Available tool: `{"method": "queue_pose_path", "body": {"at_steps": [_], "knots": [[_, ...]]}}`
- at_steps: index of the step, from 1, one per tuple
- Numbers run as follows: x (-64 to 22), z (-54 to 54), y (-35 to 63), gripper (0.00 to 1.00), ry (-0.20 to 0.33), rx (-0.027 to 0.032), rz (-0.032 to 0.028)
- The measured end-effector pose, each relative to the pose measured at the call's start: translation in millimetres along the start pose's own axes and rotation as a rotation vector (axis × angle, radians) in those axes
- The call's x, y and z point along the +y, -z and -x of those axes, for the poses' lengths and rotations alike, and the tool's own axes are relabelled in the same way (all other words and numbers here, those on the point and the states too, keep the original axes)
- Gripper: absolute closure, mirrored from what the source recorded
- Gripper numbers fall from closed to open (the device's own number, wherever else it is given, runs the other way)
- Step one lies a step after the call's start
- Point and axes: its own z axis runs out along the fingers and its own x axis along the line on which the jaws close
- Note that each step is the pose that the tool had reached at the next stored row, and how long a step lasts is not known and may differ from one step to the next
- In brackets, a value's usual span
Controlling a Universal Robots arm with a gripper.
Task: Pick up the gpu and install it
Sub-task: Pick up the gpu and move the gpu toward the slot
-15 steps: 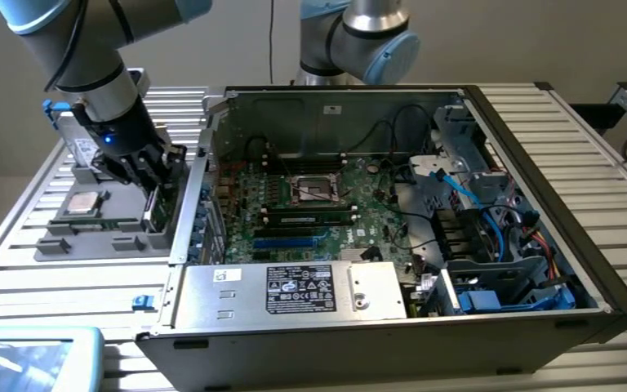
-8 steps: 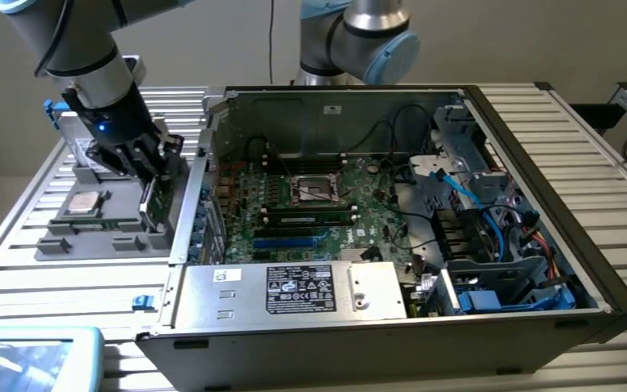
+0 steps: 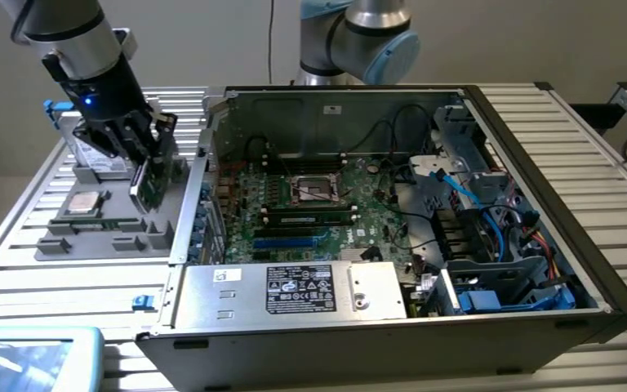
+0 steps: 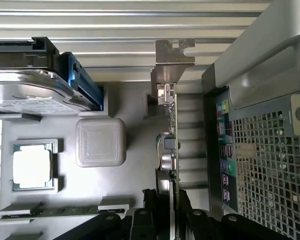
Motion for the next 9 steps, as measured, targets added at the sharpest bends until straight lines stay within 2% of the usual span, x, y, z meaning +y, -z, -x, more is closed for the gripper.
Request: {"method": "queue_pose_path", "body": {"at_steps": [9], "knots": [[2.2, 2.9, 41.1, 0.72, 0.000, 0.0002, -0.0001]]}}
